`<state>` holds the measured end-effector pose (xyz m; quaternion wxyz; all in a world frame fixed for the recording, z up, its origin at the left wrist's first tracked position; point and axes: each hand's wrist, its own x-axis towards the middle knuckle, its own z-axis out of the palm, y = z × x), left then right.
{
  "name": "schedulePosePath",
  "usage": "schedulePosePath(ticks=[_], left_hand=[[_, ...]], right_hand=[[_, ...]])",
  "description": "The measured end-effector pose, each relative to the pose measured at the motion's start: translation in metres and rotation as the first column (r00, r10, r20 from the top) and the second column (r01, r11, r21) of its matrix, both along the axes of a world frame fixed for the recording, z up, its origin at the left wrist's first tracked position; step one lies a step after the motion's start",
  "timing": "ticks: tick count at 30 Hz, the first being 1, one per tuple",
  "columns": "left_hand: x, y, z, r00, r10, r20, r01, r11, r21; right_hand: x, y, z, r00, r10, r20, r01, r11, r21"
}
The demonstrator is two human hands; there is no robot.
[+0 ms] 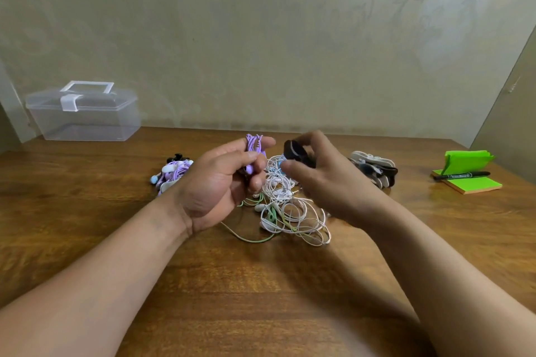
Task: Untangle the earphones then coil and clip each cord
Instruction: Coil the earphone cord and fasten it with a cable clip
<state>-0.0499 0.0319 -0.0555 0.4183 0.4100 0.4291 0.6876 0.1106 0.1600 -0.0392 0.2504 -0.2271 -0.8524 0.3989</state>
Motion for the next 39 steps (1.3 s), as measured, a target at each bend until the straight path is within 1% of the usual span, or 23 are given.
schedulePosePath(ticks=[2,3,4,8,13,15,21,23,27,32,34,37,39], left_hand=[[0.0,0.001,-0.001,1.0,0.026,-0.007,-0.026,1.0,0.002],[-0.001,0.001,-0.001,0.999,0.034,-0.009,-0.034,0.999,0.011],[-0.001,0.0,-0.001,0.999,0.037,-0.003,-0.037,0.999,0.022],[-0.004,0.001,0.0,0.999,0.033,-0.001,-0.033,0.998,0.055],[-0.001,0.003,-0.003,0.986,0.101,-0.13,-0.095,0.994,0.047],[0.002,0.003,-0.004,0.98,0.121,-0.159,-0.114,0.992,0.053],[0.003,0.001,-0.001,0.979,0.153,-0.136,-0.143,0.986,0.083],[0.004,0.0,0.0,0.983,0.135,-0.128,-0.122,0.987,0.108],[0.006,0.0,0.003,0.99,0.124,-0.062,-0.116,0.987,0.111],[0.004,0.0,0.004,0.994,0.109,-0.007,-0.108,0.987,0.117],[0.004,0.0,0.004,0.993,0.121,-0.002,-0.121,0.987,0.105],[0.004,0.0,0.003,0.992,0.127,-0.015,-0.125,0.987,0.1],[0.003,0.0,0.003,0.992,0.117,-0.045,-0.112,0.988,0.111]], right_hand=[[0.0,-0.004,-0.002,0.993,0.056,-0.105,-0.079,0.971,-0.227],[0.0,-0.006,-0.002,0.988,0.068,-0.135,-0.106,0.948,-0.299],[0.0,-0.007,-0.002,0.986,0.08,-0.145,-0.125,0.934,-0.335],[-0.002,-0.009,0.0,0.976,0.127,-0.178,-0.191,0.892,-0.41],[-0.004,-0.012,0.004,0.963,0.111,-0.246,-0.235,0.793,-0.562],[-0.003,-0.015,0.005,0.957,0.111,-0.269,-0.259,0.743,-0.617],[-0.005,-0.017,0.004,0.938,0.123,-0.325,-0.335,0.568,-0.752],[-0.007,-0.019,0.002,0.933,0.126,-0.337,-0.35,0.535,-0.768],[-0.01,-0.022,-0.001,0.923,0.116,-0.366,-0.368,0.54,-0.757],[-0.01,-0.021,-0.002,0.923,0.106,-0.369,-0.359,0.58,-0.731],[-0.01,-0.021,-0.001,0.919,0.127,-0.373,-0.372,0.589,-0.717],[-0.01,-0.021,-0.001,0.924,0.137,-0.357,-0.359,0.63,-0.689],[-0.011,-0.021,-0.002,0.928,0.125,-0.352,-0.349,0.623,-0.7]])
